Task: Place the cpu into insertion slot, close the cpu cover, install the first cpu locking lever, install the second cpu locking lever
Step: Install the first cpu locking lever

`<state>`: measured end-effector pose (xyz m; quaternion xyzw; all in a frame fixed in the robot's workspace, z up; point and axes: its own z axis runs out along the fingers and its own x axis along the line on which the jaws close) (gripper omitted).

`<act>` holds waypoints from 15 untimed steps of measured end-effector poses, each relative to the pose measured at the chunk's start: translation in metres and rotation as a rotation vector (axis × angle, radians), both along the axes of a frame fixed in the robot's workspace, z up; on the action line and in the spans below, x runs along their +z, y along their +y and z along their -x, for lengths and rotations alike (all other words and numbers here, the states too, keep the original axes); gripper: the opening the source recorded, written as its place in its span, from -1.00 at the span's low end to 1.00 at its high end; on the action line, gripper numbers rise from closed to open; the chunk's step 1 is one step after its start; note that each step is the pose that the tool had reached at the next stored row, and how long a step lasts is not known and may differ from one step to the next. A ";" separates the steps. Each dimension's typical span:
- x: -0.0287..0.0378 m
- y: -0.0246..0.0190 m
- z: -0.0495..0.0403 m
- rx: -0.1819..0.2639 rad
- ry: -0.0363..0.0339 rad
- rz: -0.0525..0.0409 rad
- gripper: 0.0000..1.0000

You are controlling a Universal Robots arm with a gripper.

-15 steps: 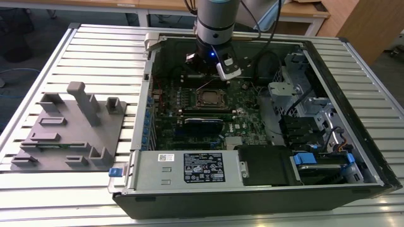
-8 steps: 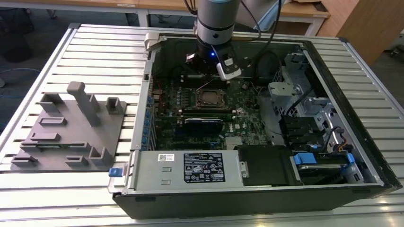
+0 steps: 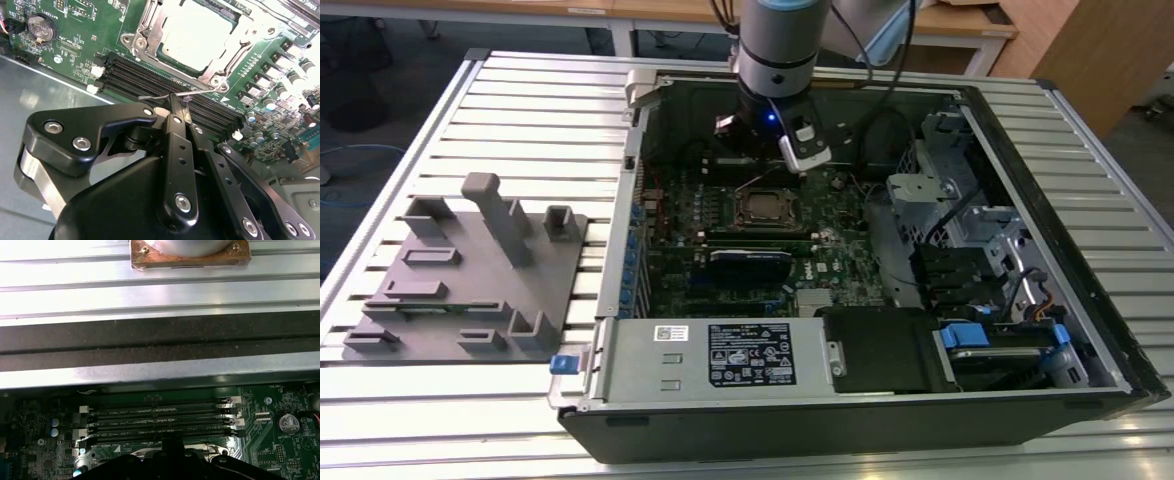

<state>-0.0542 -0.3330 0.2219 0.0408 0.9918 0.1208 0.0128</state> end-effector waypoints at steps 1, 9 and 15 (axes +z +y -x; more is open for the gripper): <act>-0.0004 0.0000 -0.0006 0.000 -0.0001 -0.0001 -0.80; -0.0025 0.0002 -0.0052 0.000 0.0000 -0.0001 -0.80; -0.0061 0.0002 -0.0054 0.000 -0.0071 -0.0002 -0.80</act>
